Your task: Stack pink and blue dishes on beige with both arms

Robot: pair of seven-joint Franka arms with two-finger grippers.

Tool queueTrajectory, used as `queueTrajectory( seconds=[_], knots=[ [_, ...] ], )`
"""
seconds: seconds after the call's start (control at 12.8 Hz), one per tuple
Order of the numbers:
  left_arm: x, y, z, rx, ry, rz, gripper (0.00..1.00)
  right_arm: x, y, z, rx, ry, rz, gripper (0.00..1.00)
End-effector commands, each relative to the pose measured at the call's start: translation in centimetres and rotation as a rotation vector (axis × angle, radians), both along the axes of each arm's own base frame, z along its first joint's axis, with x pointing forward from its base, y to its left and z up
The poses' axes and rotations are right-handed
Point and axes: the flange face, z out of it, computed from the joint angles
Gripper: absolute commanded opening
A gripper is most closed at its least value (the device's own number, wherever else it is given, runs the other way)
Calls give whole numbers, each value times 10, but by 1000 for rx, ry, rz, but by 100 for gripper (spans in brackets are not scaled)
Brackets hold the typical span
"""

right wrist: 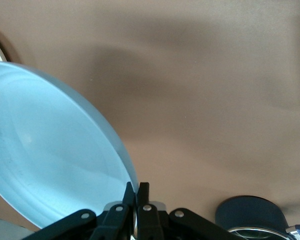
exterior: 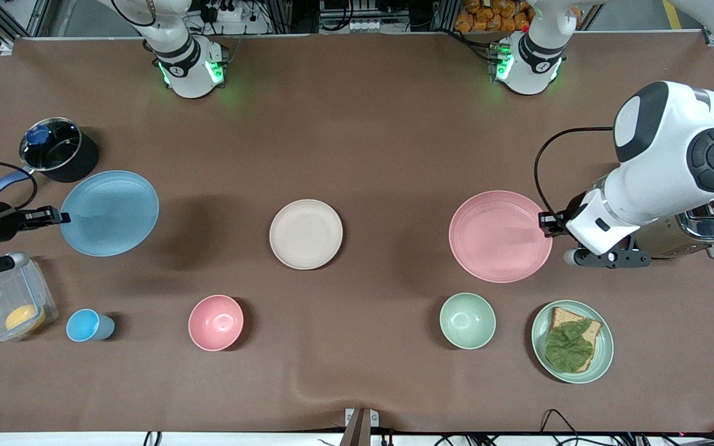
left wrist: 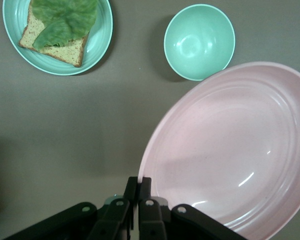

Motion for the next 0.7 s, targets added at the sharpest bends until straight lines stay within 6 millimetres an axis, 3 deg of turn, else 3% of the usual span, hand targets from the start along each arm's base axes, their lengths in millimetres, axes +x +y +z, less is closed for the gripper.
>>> queueTrajectory(
  seconds=[0.0,0.39,0.63],
  knots=[
    [-2,0,3,-12,11,12,0,-4,-3,9,20,-6,-8,0],
    [1,11,-1,4,12,12,0,-5,-6,9,22,-6,-2,0],
    [5,24,-14,49,21,3,0,-5,-7,9,23,-7,-1,0]
  ],
)
